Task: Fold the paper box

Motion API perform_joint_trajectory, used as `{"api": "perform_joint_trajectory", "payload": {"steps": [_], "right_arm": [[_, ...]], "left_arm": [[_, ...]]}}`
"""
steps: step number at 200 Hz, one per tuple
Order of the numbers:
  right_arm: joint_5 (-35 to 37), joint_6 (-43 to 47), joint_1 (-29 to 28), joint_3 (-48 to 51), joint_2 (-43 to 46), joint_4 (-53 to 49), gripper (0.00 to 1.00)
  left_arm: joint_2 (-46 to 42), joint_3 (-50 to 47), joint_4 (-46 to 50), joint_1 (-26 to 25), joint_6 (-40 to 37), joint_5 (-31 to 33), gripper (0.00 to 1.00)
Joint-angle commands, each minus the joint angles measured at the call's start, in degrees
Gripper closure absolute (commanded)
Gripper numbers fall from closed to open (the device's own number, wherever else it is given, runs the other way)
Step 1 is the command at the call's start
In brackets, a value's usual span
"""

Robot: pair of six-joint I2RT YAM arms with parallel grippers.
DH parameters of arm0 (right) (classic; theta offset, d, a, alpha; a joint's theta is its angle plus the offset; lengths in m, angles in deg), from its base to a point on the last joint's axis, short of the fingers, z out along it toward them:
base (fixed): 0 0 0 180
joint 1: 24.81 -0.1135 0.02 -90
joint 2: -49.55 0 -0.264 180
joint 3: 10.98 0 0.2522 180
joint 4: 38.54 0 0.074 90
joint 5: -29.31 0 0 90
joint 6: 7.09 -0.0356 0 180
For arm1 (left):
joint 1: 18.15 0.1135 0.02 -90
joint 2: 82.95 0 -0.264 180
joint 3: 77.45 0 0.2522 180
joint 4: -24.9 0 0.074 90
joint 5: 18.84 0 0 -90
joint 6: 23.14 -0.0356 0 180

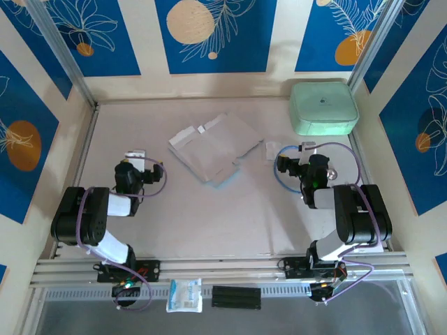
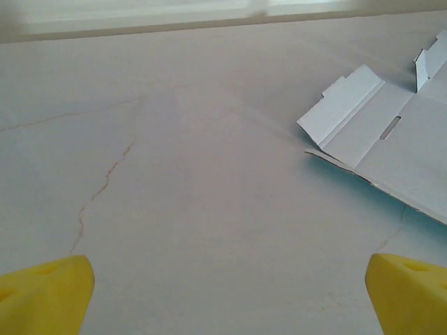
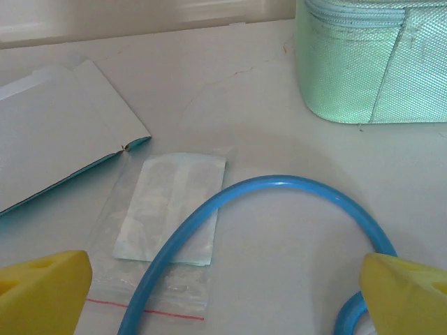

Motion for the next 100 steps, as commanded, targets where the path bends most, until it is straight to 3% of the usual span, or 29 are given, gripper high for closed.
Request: {"api": "perform_joint_trajectory", "payload": {"steps": [1,100], "right_arm": [[-0.8,0.3,0.0,-1.0,0.1,0.1,0.01],[-2.1,1.4,-0.4,-0.8,1.3,-0.2,0.01]], "left_arm": [[0.0,1.0,-1.5,0.3,-0.4,-1.1,0.01],[-0.4,0.1,-2.6,0.3,0.1,1.0,0.01]]}}
